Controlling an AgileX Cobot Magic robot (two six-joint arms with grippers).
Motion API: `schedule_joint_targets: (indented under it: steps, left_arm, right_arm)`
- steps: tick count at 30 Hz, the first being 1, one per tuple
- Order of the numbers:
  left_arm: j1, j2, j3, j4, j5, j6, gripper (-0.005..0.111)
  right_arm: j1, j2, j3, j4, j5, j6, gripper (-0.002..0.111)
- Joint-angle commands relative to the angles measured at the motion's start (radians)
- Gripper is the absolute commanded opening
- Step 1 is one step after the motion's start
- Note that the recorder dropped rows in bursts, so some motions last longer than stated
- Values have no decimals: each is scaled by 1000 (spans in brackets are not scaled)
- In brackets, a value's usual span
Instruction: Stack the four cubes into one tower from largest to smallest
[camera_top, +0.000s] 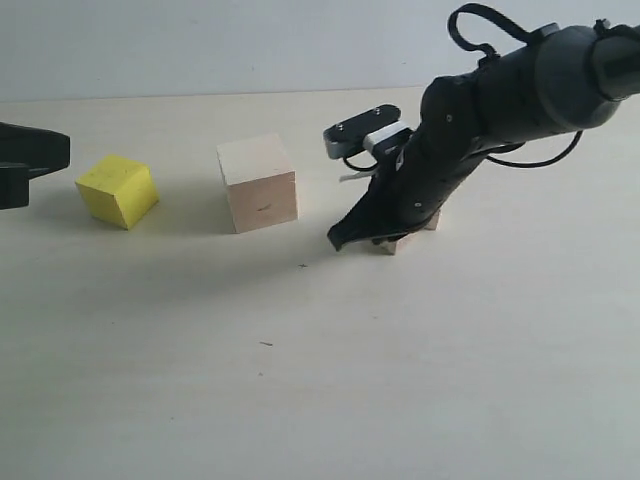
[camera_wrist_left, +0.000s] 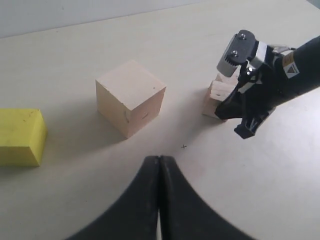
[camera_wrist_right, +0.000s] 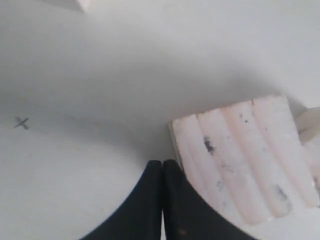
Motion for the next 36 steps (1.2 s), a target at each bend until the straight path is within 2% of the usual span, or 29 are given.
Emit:
schedule_joint_targets:
  steps: [1,6,10,15,19,24,29,31,33,36]
  left_arm:
    - [-6,5,-8,-10,-4,-3,0]
    - [-6,5,-8,-10,-4,-3,0]
    - [-6,7,-8,-10,-5,-3,0]
    - [-6,7,-8,-34,-3,-10,0]
    - [-6,27,-8,-32,-87,22,0]
    - [-6,129,-24,-33,-228,90,13]
    - [-4,327,-120,-41,-221,70,39]
    - [-4,414,-183,-50,-211,70,43]
    - [-4,534,-287,-52,-203,70,41]
    - [-4,651,-404,-52,-196,82,27]
  right_arm:
    - [-75,-1,-8,-12,-32,10,0]
    - [-139,-1,-8,-10,-24,10,0]
    - [-136,-6,-8,-1,-38,-1,0]
    - [-131,-29,-9,100,-36,-54,0]
    - [-131,-67,-9,209,15,-129,0]
    - [-131,-124,-9,358,82,-242,0]
    - [-131,-174,-9,384,128,-247,0]
    - [-131,-196,-9,384,145,-247,0]
    - [-131,-226,-9,386,160,-247,0]
    - [-131,-246,-9,404,203,-247,0]
